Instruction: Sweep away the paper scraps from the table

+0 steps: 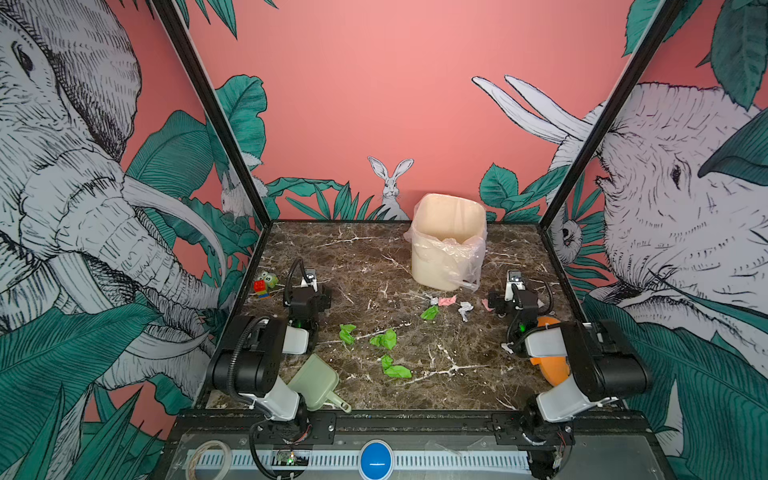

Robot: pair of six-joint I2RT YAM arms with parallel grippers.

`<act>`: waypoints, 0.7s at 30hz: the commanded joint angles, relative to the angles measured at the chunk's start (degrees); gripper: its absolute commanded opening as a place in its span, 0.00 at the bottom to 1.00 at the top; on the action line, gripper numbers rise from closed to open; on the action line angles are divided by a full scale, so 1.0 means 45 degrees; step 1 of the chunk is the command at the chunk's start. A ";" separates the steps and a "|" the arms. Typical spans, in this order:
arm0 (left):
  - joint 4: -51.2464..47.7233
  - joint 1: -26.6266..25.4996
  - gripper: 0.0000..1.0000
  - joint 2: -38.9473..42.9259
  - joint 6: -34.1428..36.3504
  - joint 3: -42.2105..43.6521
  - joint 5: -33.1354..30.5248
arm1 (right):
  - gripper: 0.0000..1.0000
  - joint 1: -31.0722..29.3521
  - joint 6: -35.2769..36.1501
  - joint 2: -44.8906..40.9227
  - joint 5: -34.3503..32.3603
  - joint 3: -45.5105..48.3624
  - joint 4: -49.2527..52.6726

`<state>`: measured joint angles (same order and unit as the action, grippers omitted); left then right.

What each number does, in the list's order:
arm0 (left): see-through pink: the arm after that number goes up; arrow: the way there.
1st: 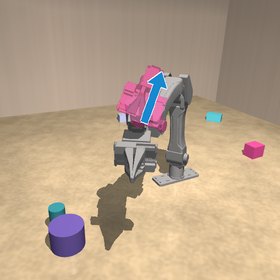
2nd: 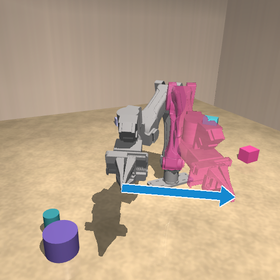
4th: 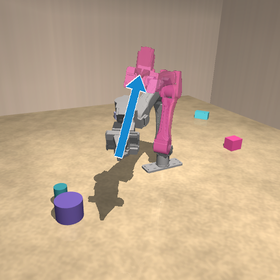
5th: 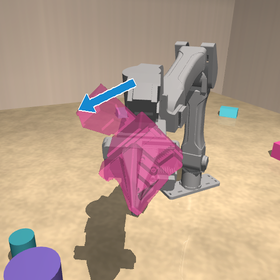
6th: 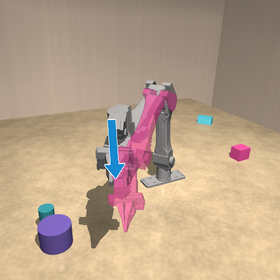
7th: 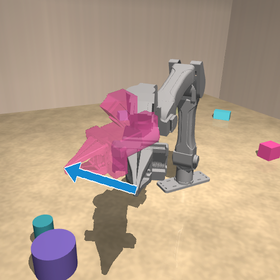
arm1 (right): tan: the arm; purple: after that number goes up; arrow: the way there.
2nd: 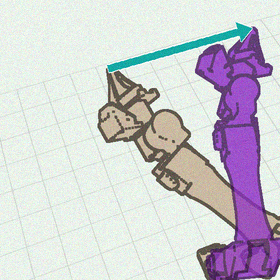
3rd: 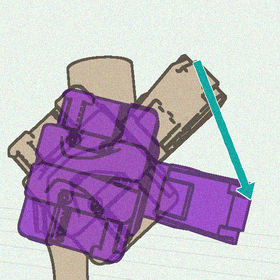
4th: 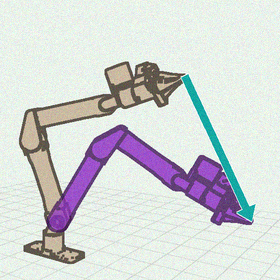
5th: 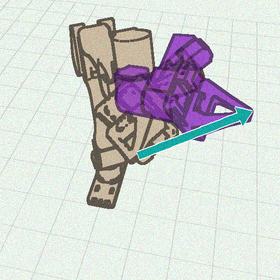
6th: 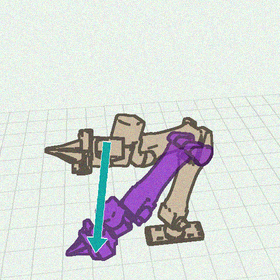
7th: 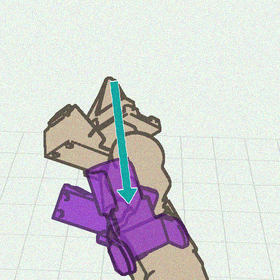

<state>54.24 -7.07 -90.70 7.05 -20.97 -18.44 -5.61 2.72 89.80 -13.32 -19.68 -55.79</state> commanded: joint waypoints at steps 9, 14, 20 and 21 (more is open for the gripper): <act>0.0032 0.0009 1.00 0.0316 -0.0150 -0.0144 0.0093 | 0.99 0.0004 -0.0160 -0.0170 -0.0184 -0.0061 -0.0392; 0.0037 0.0008 1.00 0.0322 -0.0160 -0.0144 0.0093 | 0.99 0.0005 -0.0155 -0.0160 -0.0184 -0.0057 -0.0387; 0.0037 0.0009 1.00 0.0321 -0.0155 -0.0144 0.0107 | 0.99 0.0042 -0.0193 -0.0170 -0.0117 -0.0131 -0.0228; 0.0037 0.0009 1.00 0.0316 -0.0150 -0.0144 0.0111 | 0.99 0.0089 -0.0214 -0.0170 -0.0053 -0.0156 -0.0167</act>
<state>54.24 -7.07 -90.70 7.05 -20.97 -18.44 -5.54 2.57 89.80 -13.28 -19.68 -55.61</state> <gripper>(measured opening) 0.996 0.992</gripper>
